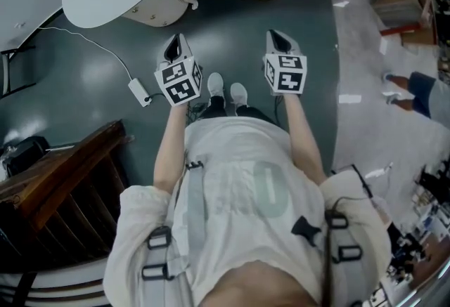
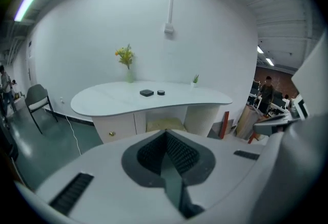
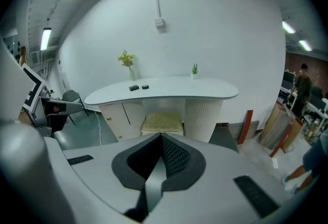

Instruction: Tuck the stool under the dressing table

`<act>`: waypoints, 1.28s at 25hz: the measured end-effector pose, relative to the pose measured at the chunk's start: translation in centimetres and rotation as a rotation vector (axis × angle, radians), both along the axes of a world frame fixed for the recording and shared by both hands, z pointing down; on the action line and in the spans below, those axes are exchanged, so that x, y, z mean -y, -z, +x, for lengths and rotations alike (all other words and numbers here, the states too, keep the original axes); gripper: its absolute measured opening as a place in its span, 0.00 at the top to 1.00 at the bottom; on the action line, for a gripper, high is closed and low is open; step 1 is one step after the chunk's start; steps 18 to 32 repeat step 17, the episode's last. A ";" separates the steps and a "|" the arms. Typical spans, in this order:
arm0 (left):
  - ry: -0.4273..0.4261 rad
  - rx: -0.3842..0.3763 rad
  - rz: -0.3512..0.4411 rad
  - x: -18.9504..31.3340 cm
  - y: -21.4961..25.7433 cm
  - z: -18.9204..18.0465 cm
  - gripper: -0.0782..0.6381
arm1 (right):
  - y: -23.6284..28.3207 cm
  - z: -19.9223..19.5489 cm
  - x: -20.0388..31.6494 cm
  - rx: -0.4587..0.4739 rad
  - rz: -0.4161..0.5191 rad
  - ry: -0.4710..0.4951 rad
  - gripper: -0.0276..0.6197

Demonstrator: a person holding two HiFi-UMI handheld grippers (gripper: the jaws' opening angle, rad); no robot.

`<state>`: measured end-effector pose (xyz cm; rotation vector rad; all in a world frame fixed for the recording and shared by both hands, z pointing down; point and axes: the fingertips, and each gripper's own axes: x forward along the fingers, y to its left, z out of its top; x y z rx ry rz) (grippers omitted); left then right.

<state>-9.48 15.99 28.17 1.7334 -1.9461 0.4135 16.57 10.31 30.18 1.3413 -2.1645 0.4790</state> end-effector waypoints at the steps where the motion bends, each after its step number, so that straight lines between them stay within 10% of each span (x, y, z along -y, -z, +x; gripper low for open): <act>1: -0.002 0.021 0.031 0.0 0.7 -0.1 0.89 | 0.6 -0.2 0.0 0.010 0.033 0.005 0.95; 32: -0.004 0.034 0.042 -0.1 0.7 -1.1 0.89 | 2.6 -0.4 0.5 0.038 0.109 0.011 0.95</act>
